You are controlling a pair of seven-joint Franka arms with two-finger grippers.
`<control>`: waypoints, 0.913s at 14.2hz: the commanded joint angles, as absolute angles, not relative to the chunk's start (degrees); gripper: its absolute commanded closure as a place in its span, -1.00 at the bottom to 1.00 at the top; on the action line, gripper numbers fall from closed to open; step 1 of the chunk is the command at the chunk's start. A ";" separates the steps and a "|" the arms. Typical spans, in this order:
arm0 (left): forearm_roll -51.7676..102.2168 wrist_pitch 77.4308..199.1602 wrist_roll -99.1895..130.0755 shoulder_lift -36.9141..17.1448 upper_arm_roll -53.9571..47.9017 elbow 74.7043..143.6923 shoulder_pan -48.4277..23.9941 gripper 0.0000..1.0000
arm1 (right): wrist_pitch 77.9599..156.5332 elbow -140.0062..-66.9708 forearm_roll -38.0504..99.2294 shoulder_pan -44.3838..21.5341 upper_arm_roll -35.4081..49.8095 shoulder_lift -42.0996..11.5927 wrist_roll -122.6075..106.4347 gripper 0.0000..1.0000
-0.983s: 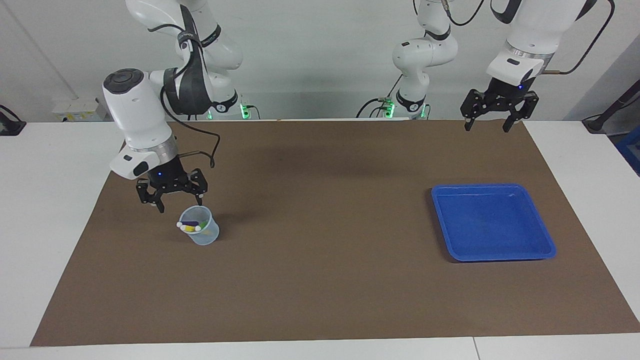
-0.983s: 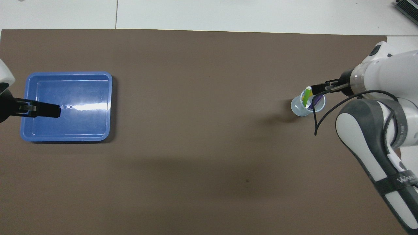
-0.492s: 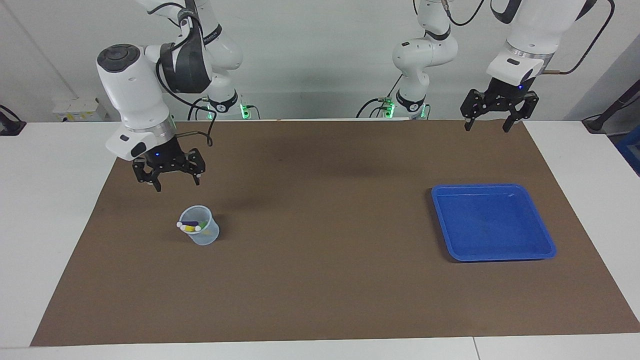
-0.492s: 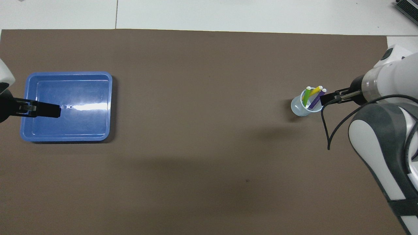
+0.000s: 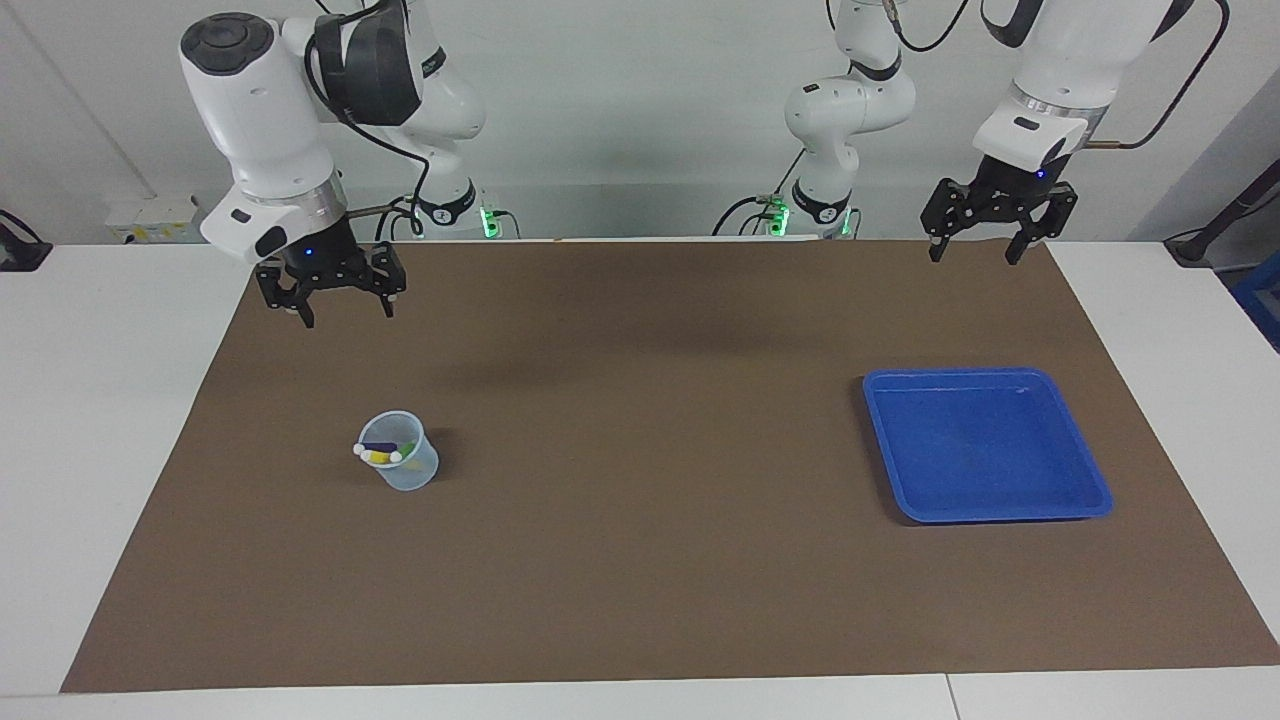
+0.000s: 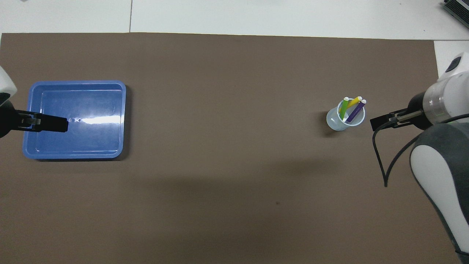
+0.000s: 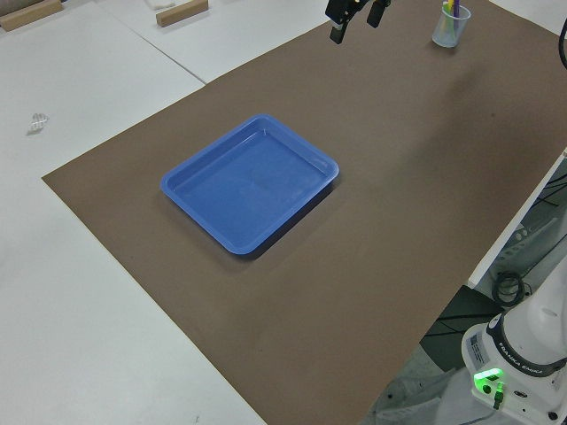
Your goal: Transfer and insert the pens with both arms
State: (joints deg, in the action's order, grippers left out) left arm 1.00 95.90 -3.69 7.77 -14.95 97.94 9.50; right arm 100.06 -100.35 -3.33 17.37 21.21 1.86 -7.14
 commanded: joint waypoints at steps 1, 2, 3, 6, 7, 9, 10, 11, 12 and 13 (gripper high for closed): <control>-0.09 95.10 -4.13 8.53 -15.03 98.09 9.58 -1.00 | 97.30 -99.84 -2.90 17.75 21.62 4.29 -6.59 -1.00; -0.09 95.01 -4.13 8.53 -15.03 98.09 9.58 -1.00 | 96.51 -100.02 -2.90 17.75 21.62 4.74 -6.59 -1.00; -0.09 95.10 -4.13 8.53 -15.03 98.09 9.58 -1.00 | 95.89 -100.02 -2.90 17.67 21.62 4.92 -6.68 -1.00; -0.09 95.10 -4.13 8.53 -15.03 98.09 9.58 -1.00 | 95.80 -99.93 -2.38 17.84 21.62 4.92 -6.77 -1.00; -0.09 95.10 -4.13 8.53 -15.03 98.09 9.58 -1.00 | 95.10 -99.93 -1.07 17.93 21.36 5.01 -6.68 -1.00; -0.09 95.10 -4.13 8.53 -15.03 98.09 9.58 -1.00 | 93.17 -99.93 1.40 18.63 20.83 5.36 -6.42 -1.00; -0.09 95.10 -4.13 8.53 -15.03 98.09 9.58 -1.00 | 92.82 -99.93 1.41 18.63 20.66 5.45 -6.42 -1.00; -0.09 95.10 -4.13 8.53 -15.03 98.09 9.58 -1.00 | 92.90 -99.93 1.41 18.55 20.57 5.45 -6.42 -1.00; -0.09 95.10 -4.13 8.53 -15.03 98.09 9.58 -1.00 | 92.90 -99.93 1.41 18.46 20.57 5.97 -6.42 -1.00; -0.09 95.10 -4.13 8.53 -15.03 98.09 9.58 -1.00 | 92.99 -99.93 1.41 18.20 20.65 6.15 -6.42 -1.00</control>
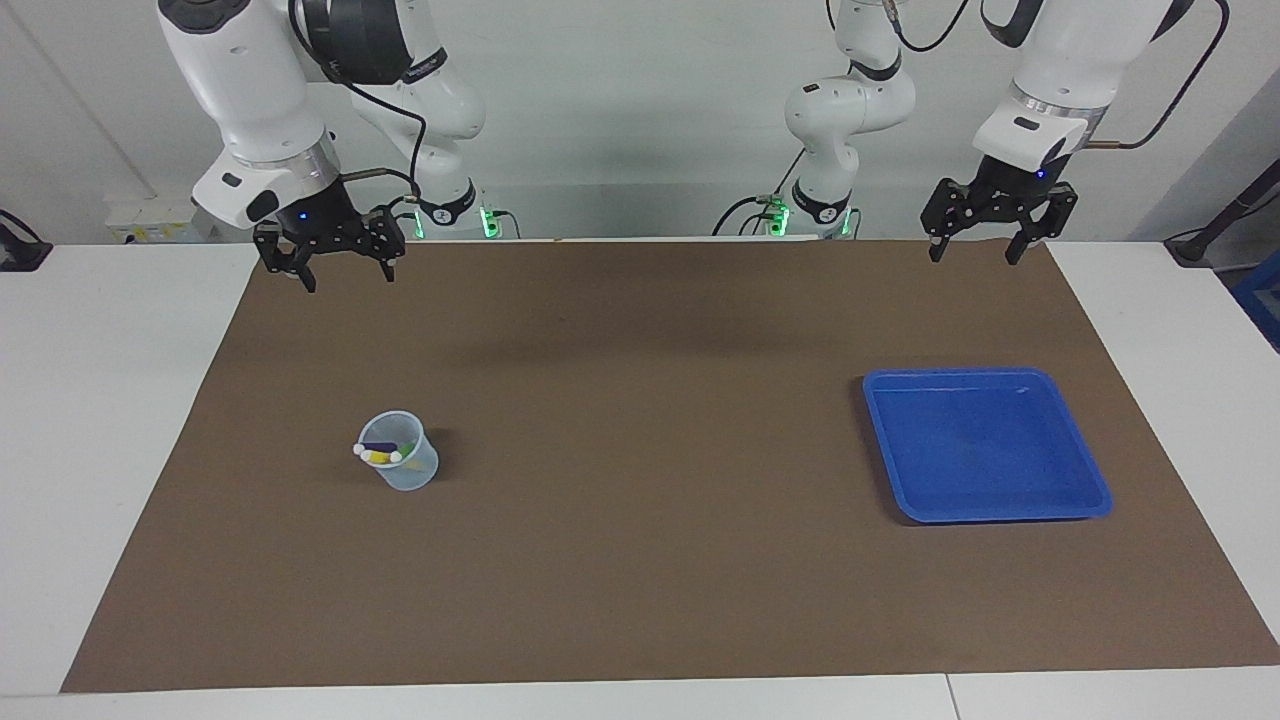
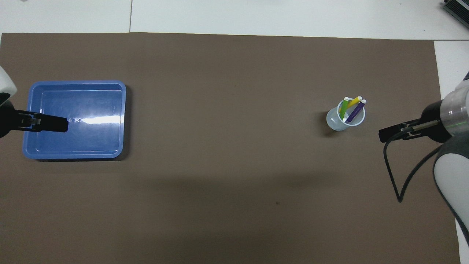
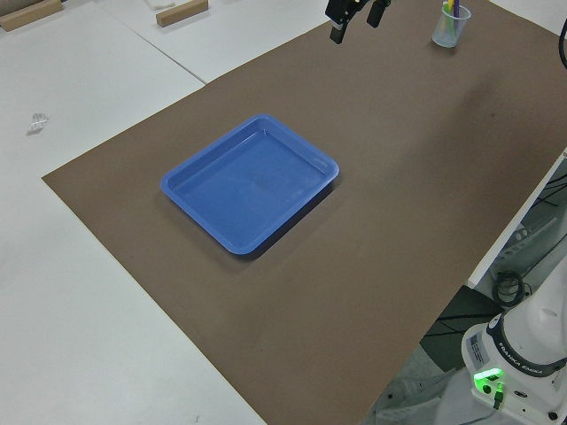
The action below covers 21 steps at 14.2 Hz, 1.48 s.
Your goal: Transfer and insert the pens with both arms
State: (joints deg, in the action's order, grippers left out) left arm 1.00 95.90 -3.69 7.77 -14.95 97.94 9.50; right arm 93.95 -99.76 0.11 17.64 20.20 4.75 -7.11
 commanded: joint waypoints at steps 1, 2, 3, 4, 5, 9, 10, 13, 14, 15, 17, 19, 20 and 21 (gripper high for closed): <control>-0.09 95.10 -4.13 8.53 -15.03 98.09 9.58 -1.00 | 92.90 -99.93 1.41 18.11 20.65 6.15 -6.42 -1.00; -0.09 95.10 -4.13 8.53 -15.03 98.09 9.58 -1.00 | 92.90 -99.93 1.41 18.11 20.65 6.15 -6.42 -1.00; -0.09 95.10 -4.13 8.53 -15.03 98.09 9.58 -1.00 | 92.90 -100.02 1.41 18.19 20.57 6.15 -6.42 -1.00; -0.09 95.10 -4.13 8.53 -15.03 98.09 9.58 -1.00 | 92.99 -99.93 1.41 18.19 20.57 6.15 -6.50 -1.00; -0.09 95.10 -4.13 8.53 -15.03 98.09 9.58 -1.00 | 93.51 -99.67 1.41 18.28 20.48 6.33 -6.50 -1.00; -0.09 95.10 -4.13 8.53 -15.03 98.09 9.58 -1.00 | 92.99 -100.02 1.41 18.11 20.21 11.77 -6.77 -1.00; -0.09 95.10 -4.13 8.53 -15.03 98.09 9.58 -1.00 | 92.99 -100.19 1.41 18.19 20.21 11.86 -6.59 -1.00; -0.09 95.10 -4.13 8.53 -15.03 98.09 9.58 -1.00 | 93.34 -100.20 1.49 18.54 20.04 11.78 -6.68 -1.00; -0.09 95.10 -4.13 8.53 -15.03 98.09 9.58 -1.00 | 93.86 -100.20 1.49 18.54 20.04 11.69 -6.77 -1.00; -0.09 95.10 -4.13 8.53 -15.03 98.09 9.58 -1.00 | 95.00 -100.20 1.67 18.63 20.04 11.52 -6.77 -1.00; -0.09 95.10 -4.13 8.53 -15.03 98.09 9.58 -1.00 | 95.62 -100.20 2.46 18.63 20.04 11.43 -6.77 -1.00; -0.09 95.10 -4.13 8.53 -15.03 98.09 9.58 -1.00 | 95.45 -100.20 2.55 18.63 19.60 11.43 -6.85 -1.00; -0.09 95.10 -4.13 8.53 -15.03 98.09 9.58 -1.00 | 95.19 -100.20 2.55 18.72 19.43 11.34 -6.86 -1.00; -0.09 95.10 -4.13 8.53 -15.03 98.09 9.58 -1.00 | 94.66 -100.20 2.55 18.63 19.34 11.25 -6.86 -1.00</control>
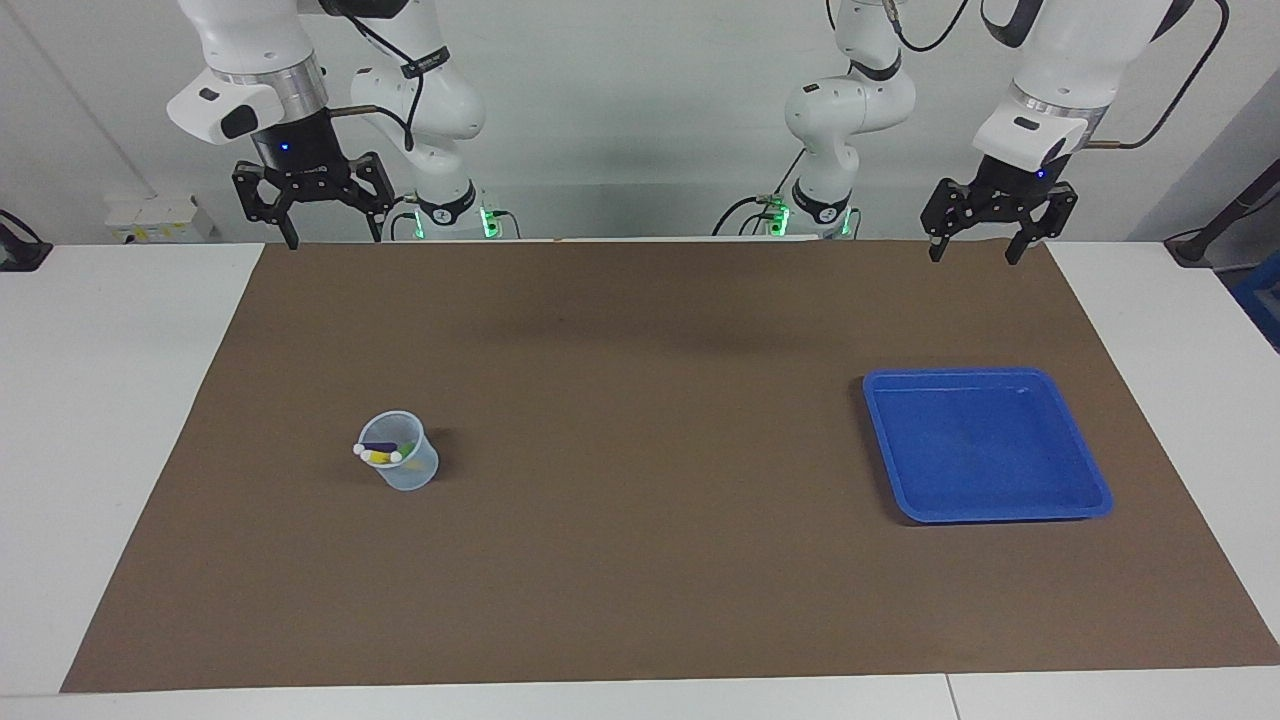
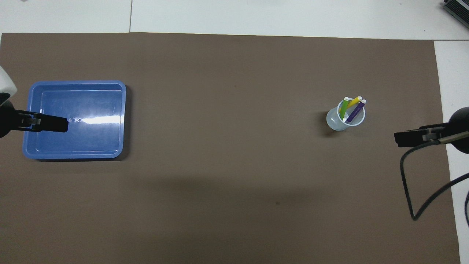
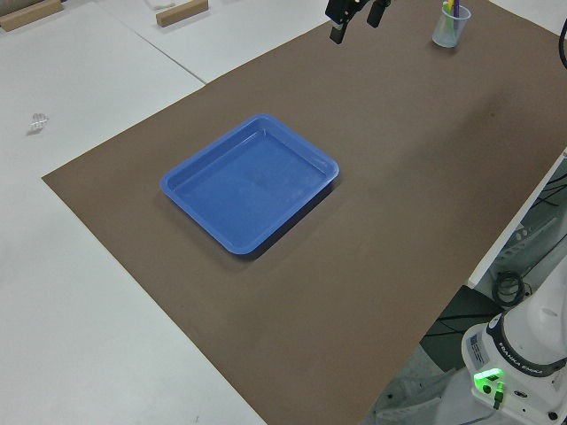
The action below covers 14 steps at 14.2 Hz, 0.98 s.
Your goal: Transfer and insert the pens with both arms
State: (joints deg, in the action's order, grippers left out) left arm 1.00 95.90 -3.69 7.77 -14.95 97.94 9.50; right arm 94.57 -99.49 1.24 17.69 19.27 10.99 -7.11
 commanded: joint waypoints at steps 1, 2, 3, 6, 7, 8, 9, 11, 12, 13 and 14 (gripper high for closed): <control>-0.09 95.10 -4.13 8.53 -15.03 98.09 9.58 -1.00 | 94.57 -100.20 2.55 18.63 19.34 11.16 -6.86 -1.00; -0.09 95.01 -4.13 8.53 -15.03 98.09 9.58 -1.00 | 94.57 -100.20 2.55 18.55 19.34 10.90 -6.86 -1.00; -0.09 95.10 -4.13 8.53 -15.03 98.09 9.58 -1.00 | 94.57 -100.02 2.55 18.28 19.42 10.38 -6.86 -1.00; -0.09 95.10 -4.13 8.53 -15.03 98.09 9.58 -1.00 | 94.66 -99.67 2.90 18.63 19.51 8.53 -6.94 -1.00; -0.09 95.10 -4.13 8.53 -15.03 98.09 9.58 -1.00 | 94.83 -99.15 2.90 18.63 19.51 7.66 -7.03 -1.00; -0.09 95.10 -4.04 8.53 -15.03 98.09 9.58 -1.00 | 94.92 -98.62 2.73 18.55 19.51 7.56 -7.12 -1.00; -0.09 95.10 -4.13 8.53 -15.03 98.09 9.58 -1.00 | 95.27 -98.18 2.46 18.37 19.51 6.34 -7.38 -1.00; -0.09 95.10 -4.04 8.53 -15.03 98.09 9.58 -1.00 | 95.71 -97.38 2.37 17.76 19.60 5.45 -8.35 -1.00; -0.09 95.01 -4.13 8.53 -15.03 98.09 9.58 -1.00 | 95.80 -97.47 2.72 17.58 19.51 5.36 -8.44 -1.00; -0.09 95.10 -4.13 8.53 -15.03 98.09 9.58 -1.00 | 95.71 -97.47 2.81 17.40 19.42 5.36 -8.44 -1.00; -0.09 95.10 -4.13 8.53 -15.03 98.09 9.58 -1.00 | 95.54 -97.47 2.81 16.62 19.08 5.45 -8.35 -1.00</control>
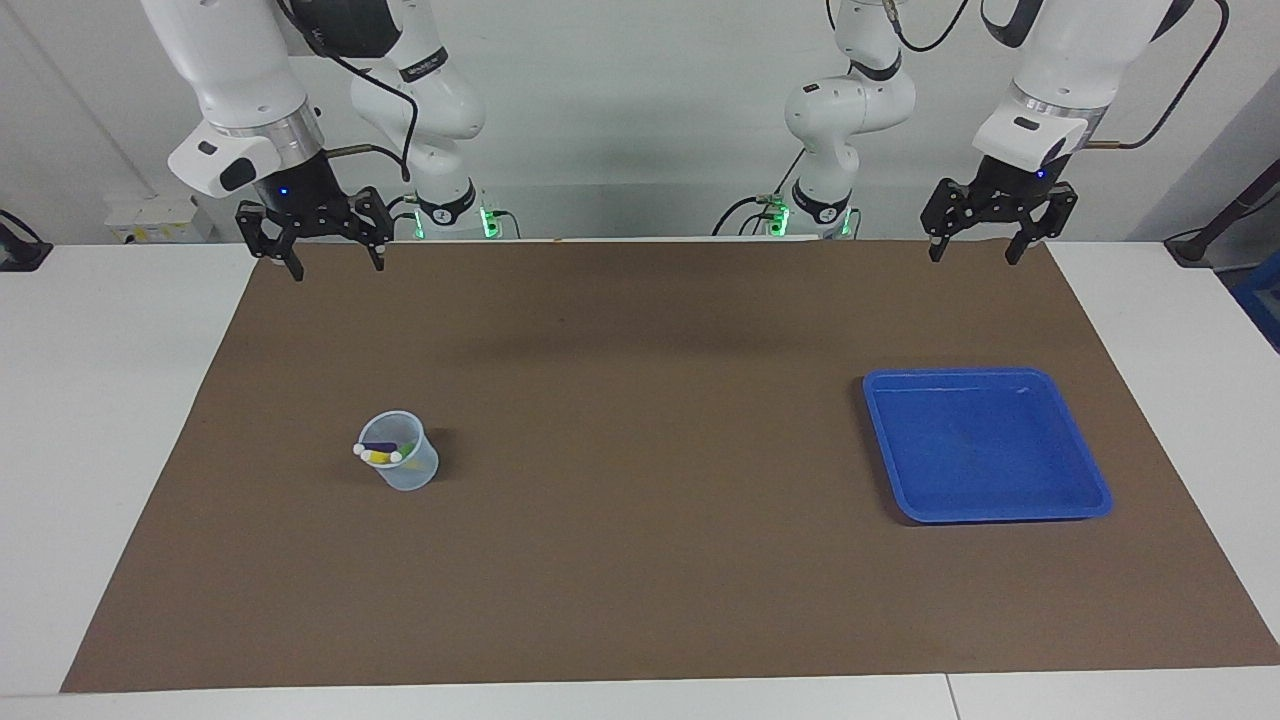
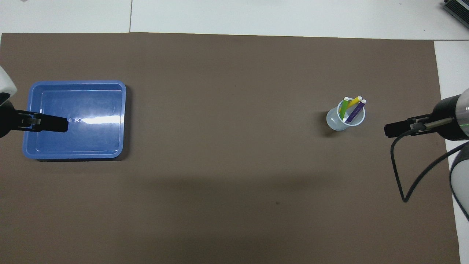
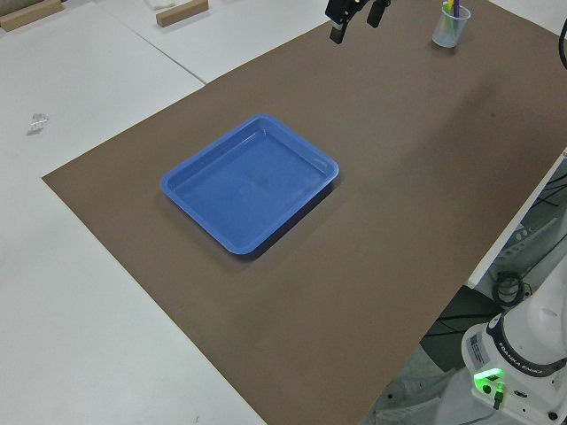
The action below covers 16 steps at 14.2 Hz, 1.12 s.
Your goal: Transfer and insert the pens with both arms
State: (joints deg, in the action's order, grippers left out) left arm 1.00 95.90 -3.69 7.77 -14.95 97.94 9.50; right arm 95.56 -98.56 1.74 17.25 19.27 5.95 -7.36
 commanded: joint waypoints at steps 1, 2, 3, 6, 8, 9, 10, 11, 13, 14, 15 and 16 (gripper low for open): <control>-0.09 95.10 -4.13 8.53 -15.03 98.09 9.58 -1.00 | 95.62 -97.64 2.29 14.09 16.20 5.54 -8.35 -1.00; -0.09 95.10 -4.13 8.53 -15.03 98.09 9.58 -1.00 | 95.45 -97.91 2.11 7.45 9.04 5.54 -8.35 -1.00; -0.09 95.10 -4.13 8.53 -15.03 98.09 9.58 -1.00 | 95.45 -98.26 2.11 0.25 1.48 5.54 -8.35 -1.00; -0.09 95.01 -4.13 8.53 -15.03 98.09 9.58 -1.00 | 95.36 -99.05 2.11 -2.99 -2.02 5.97 -8.09 -1.00; -0.09 95.10 -4.13 8.53 -15.03 98.09 9.58 -1.00 | 95.01 -100.19 2.11 -2.99 -2.02 6.50 -7.82 -1.00; -0.09 95.10 -4.13 8.53 -15.03 98.09 9.58 -1.00 | 95.10 -100.89 2.11 -2.99 -2.02 7.11 -7.82 -1.00; -0.09 95.10 -4.13 8.53 -15.03 98.09 9.58 -1.00 | 95.18 -101.16 2.11 -2.99 -2.02 7.21 -7.82 -1.00; -0.09 95.10 -4.13 8.53 -15.03 98.09 9.58 -1.00 | 95.10 -101.16 2.11 -2.99 -2.02 7.21 -7.82 -1.00; -0.09 95.01 -4.13 8.53 -15.03 98.09 9.58 -1.00 | 95.27 -101.08 2.11 -2.90 -2.11 7.21 -7.91 -1.00; -0.09 95.10 -4.13 8.53 -15.03 98.09 9.58 -1.00 | 95.36 -101.07 2.11 -2.90 -2.20 7.38 -7.82 -1.00; -0.09 95.10 -4.13 8.53 -15.03 98.09 9.58 -1.00 | 95.54 -100.99 2.11 -2.90 -2.20 7.38 -7.74 -1.00; -0.09 95.10 -4.13 8.53 -15.03 98.09 9.58 -1.00 | 95.71 -100.90 2.11 -2.90 -2.20 7.38 -7.73 -1.00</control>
State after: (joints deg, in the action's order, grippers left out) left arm 1.00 95.90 -3.69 7.77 -14.95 97.94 9.50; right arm 95.21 -99.79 1.73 -2.78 -1.85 6.15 -7.37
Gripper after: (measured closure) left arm 0.000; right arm 0.000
